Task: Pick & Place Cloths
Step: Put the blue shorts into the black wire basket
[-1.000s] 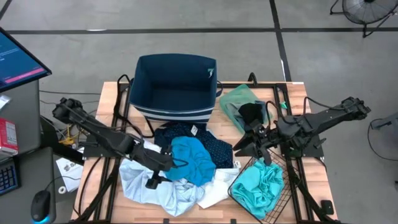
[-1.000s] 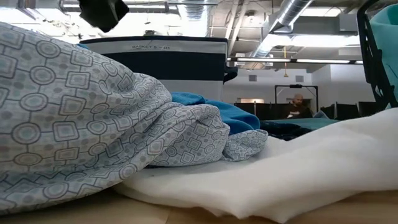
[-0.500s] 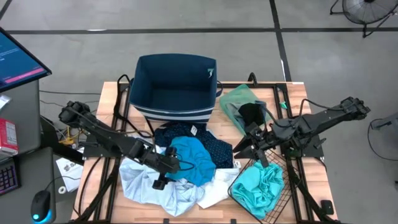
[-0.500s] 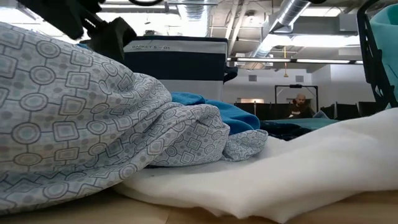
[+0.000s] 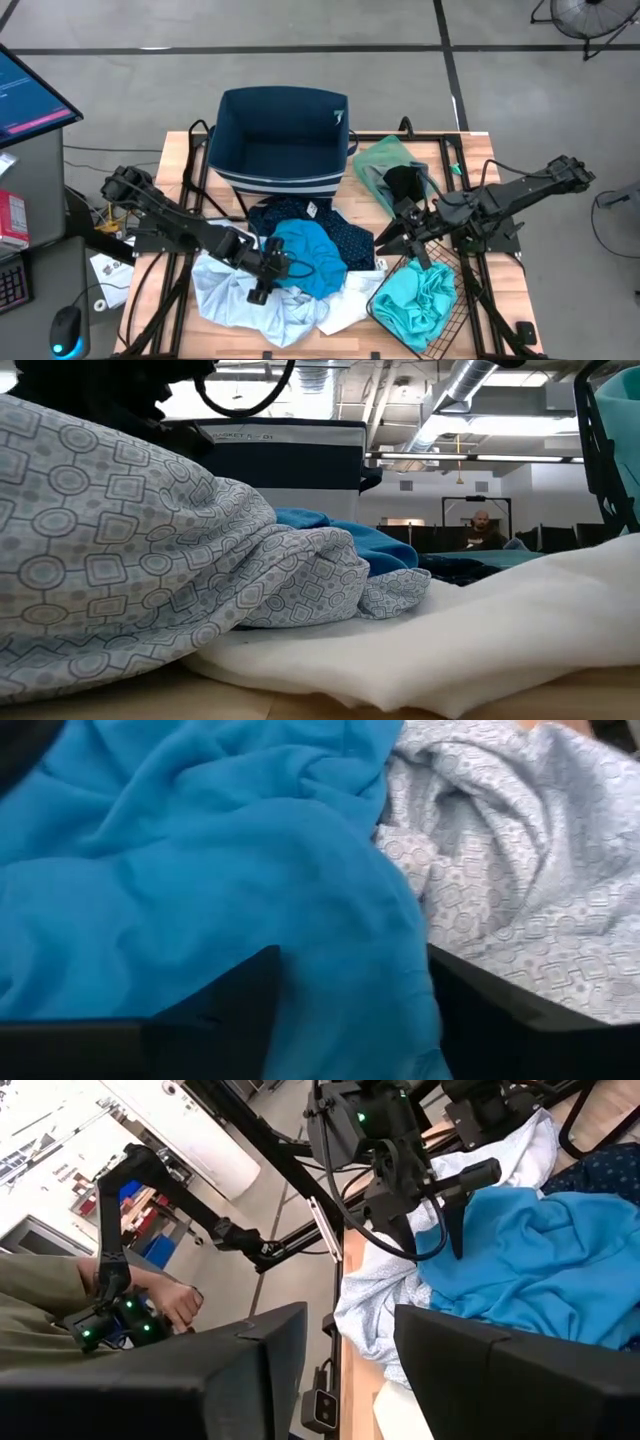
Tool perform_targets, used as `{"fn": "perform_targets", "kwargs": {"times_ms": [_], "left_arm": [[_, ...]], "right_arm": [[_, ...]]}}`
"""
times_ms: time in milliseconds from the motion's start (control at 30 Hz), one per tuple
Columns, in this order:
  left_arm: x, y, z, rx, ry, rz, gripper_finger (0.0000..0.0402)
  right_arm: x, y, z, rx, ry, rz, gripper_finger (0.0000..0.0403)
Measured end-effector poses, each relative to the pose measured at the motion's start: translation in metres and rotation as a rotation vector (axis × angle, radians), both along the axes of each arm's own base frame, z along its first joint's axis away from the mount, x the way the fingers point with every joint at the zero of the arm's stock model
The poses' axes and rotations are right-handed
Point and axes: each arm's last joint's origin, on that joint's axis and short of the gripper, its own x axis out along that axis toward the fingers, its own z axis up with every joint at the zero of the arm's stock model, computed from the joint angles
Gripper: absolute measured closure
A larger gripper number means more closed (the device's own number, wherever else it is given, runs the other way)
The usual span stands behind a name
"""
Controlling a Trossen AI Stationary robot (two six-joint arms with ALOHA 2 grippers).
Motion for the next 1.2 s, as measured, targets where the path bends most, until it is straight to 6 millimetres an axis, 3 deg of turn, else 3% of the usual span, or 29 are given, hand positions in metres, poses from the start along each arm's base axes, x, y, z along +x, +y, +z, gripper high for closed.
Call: {"fn": "perform_targets", "kwargs": {"times_ms": [300,467,767,967,1100,1200], "left_arm": [[-0.003,0.002,0.0,0.021,0.018,0.024,0.0386],[-0.008,0.009,0.021,-0.027,-0.049,0.058,0.04],[-0.042,0.048,0.102,-0.169,-0.416,0.296,0.0401],[-0.06,0.072,0.143,-0.268,-0.686,0.384,0.0401],[-0.064,0.084,0.154,-0.288,-0.764,0.428,0.0401],[-0.063,0.088,0.156,-0.291,-0.787,0.445,0.0401]], "right_arm": [[0.0,0.0,0.0,0.0,0.0,0.0,0.0253],[0.001,-0.002,0.0,-0.049,-0.017,-0.034,0.0253],[0.011,-0.007,-0.001,-0.288,-0.106,-0.06,0.0253],[0.045,-0.015,-0.01,-0.447,-0.192,-0.165,0.0252],[0.072,-0.022,-0.017,-0.477,-0.232,-0.221,0.0231],[0.093,-0.026,-0.017,-0.489,-0.207,-0.241,0.0194]]}}
